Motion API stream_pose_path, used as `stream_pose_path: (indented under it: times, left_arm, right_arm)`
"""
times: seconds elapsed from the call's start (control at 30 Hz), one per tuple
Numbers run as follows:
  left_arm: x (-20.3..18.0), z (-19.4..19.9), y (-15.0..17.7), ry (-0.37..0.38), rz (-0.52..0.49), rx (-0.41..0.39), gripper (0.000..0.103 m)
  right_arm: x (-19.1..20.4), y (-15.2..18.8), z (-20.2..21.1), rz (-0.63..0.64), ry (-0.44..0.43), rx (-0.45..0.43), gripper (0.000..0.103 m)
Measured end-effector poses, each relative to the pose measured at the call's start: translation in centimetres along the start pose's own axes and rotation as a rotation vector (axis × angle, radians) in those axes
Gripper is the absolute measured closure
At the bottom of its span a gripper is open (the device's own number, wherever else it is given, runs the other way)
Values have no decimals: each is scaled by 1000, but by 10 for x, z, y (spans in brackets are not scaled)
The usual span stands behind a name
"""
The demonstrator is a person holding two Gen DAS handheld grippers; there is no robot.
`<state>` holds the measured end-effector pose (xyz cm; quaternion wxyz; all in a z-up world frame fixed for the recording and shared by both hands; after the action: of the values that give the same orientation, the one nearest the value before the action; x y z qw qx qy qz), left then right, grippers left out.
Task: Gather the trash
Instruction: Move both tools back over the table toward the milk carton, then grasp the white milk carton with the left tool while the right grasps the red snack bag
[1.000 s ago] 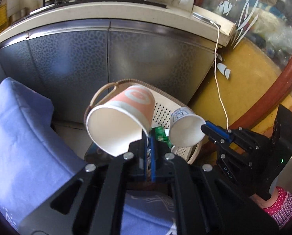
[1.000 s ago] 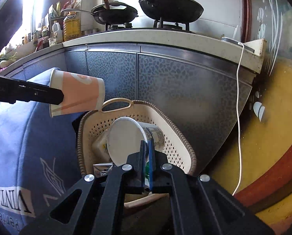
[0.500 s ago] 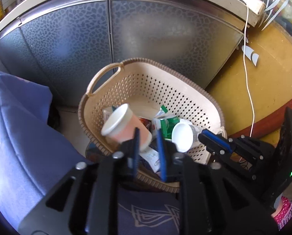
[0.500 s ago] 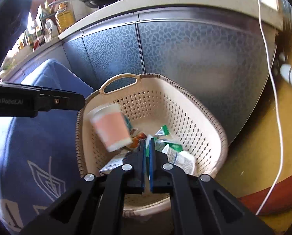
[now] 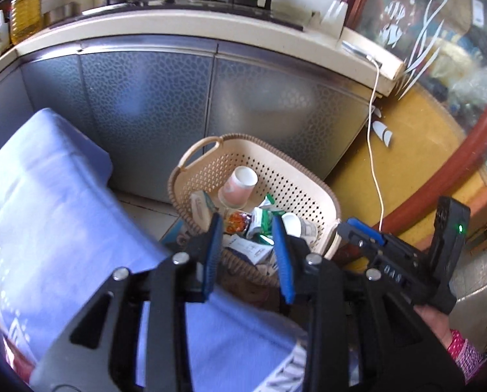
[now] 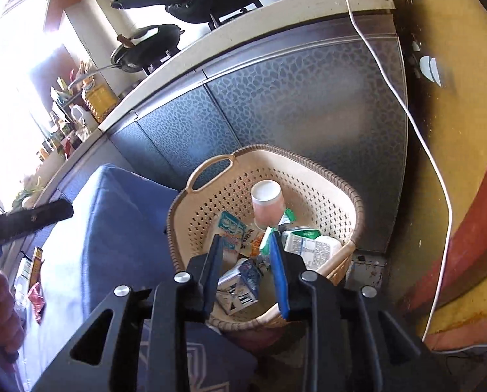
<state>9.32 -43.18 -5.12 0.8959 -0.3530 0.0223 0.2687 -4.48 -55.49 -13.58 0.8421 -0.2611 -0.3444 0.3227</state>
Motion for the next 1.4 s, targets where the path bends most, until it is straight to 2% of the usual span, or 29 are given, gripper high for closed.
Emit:
stream_pose_path:
  times: [0.13, 0.37, 0.67, 0.7, 0.73, 0.77, 0.8, 0.97, 1.0, 1.1, 1.13, 1.3, 1.4]
  left_arm:
    - [23, 43, 24, -36, 41, -44, 73]
    - [78, 128, 80, -183, 115, -146, 73]
    - [171, 232, 176, -354, 318, -205, 73]
    - [182, 243, 187, -376, 345, -215, 66]
    - [193, 255, 197, -406, 373, -228, 53]
    - [204, 267, 208, -438, 396, -244, 48]
    - [214, 279, 217, -472, 413, -259, 45]
    - [269, 326, 263, -615, 503, -271, 45]
    - [278, 334, 270, -640, 508, -269, 42]
    - [301, 351, 282, -703, 496, -263, 21]
    - [309, 357, 285, -718, 492, -263, 17]
    - [344, 355, 287, -651, 432, -215, 10]
    - [367, 346, 284, -565, 432, -187, 10]
  right_arm:
    - [28, -8, 15, 15, -57, -12, 72]
    - [110, -7, 31, 119, -194, -10, 72]
    - [242, 37, 21, 313, -357, 103, 72]
    - [256, 44, 20, 336, -372, 118, 72]
    - [270, 55, 22, 357, -384, 132, 72]
    - [284, 64, 22, 380, -397, 147, 72]
    - [297, 72, 22, 406, -409, 163, 72]
    - [341, 107, 23, 493, -445, 217, 71]
    - [346, 112, 22, 503, -450, 227, 71]
    - [361, 128, 21, 525, -457, 255, 69]
    - [365, 132, 20, 530, -459, 265, 69]
    - [379, 144, 17, 550, -456, 292, 66]
    - [384, 150, 20, 558, -453, 304, 66]
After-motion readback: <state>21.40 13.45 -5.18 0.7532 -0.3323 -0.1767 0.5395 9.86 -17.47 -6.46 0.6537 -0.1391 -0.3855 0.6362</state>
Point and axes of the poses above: each gripper's, at about its wrist camera, not at the fingertips, and z roughly against the way its jaws point, x to its left, y to its underside, the point moved 6 cm from there along -z, roughly the way its jaws point, and after that the axes turned 2 degrees about y, right-handed, at the moved point
